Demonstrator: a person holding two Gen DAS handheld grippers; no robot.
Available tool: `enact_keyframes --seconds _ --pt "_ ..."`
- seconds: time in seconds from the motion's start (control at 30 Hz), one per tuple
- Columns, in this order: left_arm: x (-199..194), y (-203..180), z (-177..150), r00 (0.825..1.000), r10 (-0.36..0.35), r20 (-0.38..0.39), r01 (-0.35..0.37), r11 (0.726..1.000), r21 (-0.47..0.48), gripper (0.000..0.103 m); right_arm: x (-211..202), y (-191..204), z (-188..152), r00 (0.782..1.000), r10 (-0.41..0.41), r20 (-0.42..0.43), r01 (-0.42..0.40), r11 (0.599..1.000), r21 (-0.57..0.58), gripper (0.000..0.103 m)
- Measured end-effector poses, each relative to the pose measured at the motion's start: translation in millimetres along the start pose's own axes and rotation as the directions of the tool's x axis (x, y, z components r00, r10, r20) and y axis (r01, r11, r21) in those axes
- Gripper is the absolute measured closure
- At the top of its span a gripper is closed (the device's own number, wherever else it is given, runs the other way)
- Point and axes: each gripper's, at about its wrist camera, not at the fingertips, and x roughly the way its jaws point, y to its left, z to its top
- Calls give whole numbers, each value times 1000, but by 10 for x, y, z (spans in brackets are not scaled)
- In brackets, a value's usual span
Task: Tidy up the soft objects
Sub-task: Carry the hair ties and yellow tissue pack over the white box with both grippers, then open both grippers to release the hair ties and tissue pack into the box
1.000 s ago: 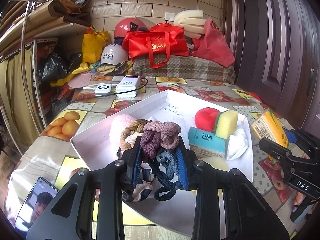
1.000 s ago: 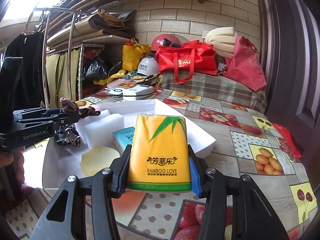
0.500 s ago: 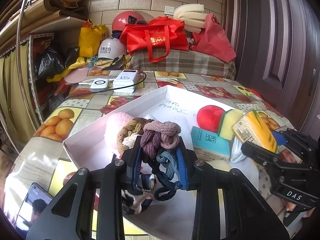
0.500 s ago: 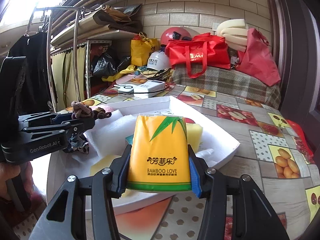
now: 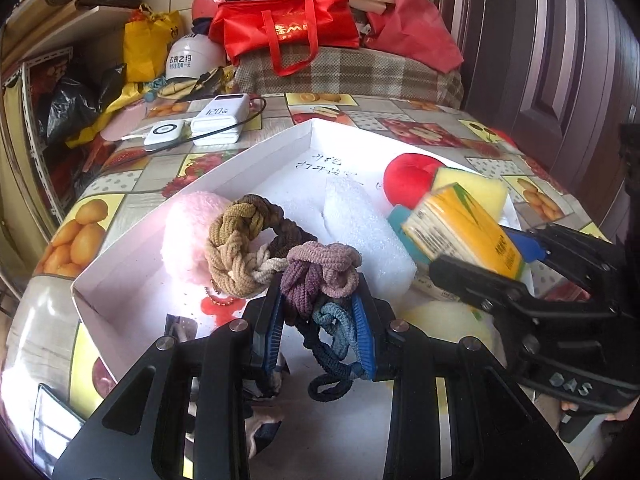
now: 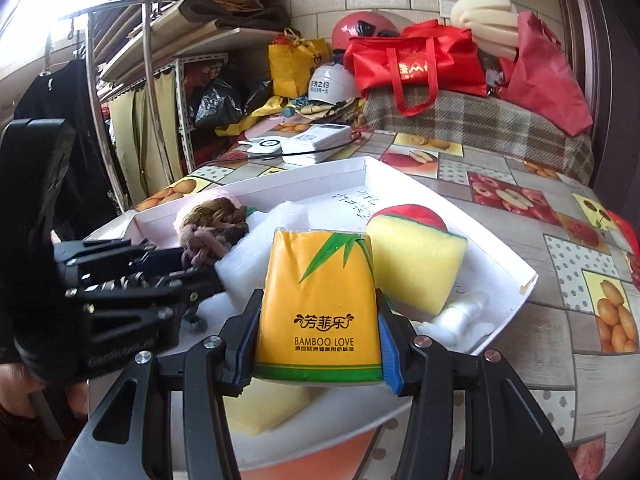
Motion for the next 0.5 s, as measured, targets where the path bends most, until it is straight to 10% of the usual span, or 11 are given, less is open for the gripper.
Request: enact_keyframes --seconds 0.5 --pt "-178 -128 108 971 145 190 -154 988 31 72 84 -26 93 998 -57 31 57 998 10 53"
